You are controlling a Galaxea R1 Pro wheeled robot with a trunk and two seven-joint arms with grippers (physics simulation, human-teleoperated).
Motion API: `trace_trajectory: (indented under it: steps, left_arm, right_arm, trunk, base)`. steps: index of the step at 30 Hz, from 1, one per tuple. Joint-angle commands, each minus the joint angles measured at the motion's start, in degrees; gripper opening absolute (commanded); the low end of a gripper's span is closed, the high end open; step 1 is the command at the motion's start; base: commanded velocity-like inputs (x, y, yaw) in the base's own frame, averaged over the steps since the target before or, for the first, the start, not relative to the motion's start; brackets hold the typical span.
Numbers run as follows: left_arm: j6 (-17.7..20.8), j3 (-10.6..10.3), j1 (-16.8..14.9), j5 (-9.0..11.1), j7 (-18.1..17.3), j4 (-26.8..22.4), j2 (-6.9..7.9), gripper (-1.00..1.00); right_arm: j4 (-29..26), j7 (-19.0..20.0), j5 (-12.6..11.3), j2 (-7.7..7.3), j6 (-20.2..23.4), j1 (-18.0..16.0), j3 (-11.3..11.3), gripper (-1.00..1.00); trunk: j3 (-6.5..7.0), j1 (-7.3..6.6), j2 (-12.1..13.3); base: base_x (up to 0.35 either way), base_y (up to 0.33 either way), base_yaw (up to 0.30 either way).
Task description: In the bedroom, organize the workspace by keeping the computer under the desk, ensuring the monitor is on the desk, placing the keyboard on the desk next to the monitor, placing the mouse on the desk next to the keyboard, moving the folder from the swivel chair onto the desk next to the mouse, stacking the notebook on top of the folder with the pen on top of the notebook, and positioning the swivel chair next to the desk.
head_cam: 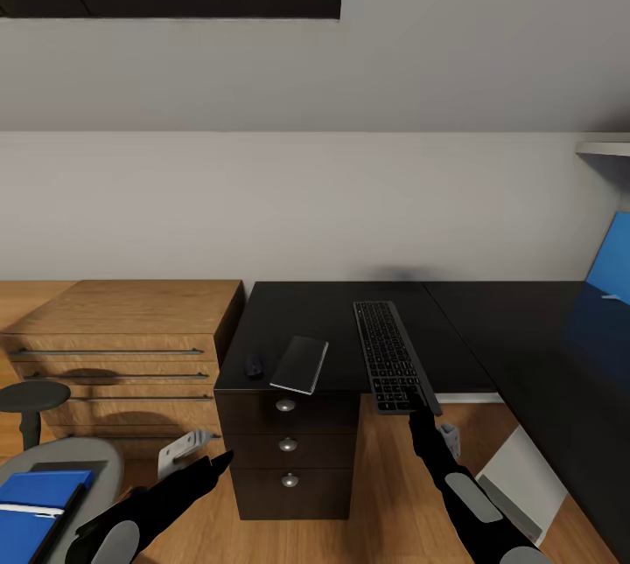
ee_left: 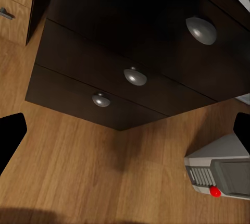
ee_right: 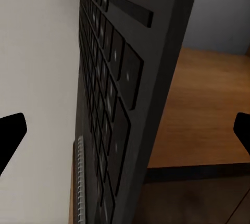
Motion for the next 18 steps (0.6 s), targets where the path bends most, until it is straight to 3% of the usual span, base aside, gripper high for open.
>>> trace_trajectory:
  steps: [1, 18]
  left_arm:
    - [0.1, -0.1, 0.0, 0.6, 0.6, -0.1, 0.04, 1.00]
    - [0.1, -0.1, 0.0, 0.6, 0.6, -0.1, 0.04, 1.00]
  right_arm:
    - [0.0, 0.2, -0.6, -0.07, -0.1, 0.0, 0.4, 1.00]
    - [0.0, 0.2, -0.5, -0.07, 0.0, 0.0, 0.4, 1.00]
  trunk:
    - [-0.06, 0.00, 0.0]
    - [-0.06, 0.00, 0.0]
  base:
    - [0.000, 0.000, 0.000]
    - [0.025, 0.000, 0.000]
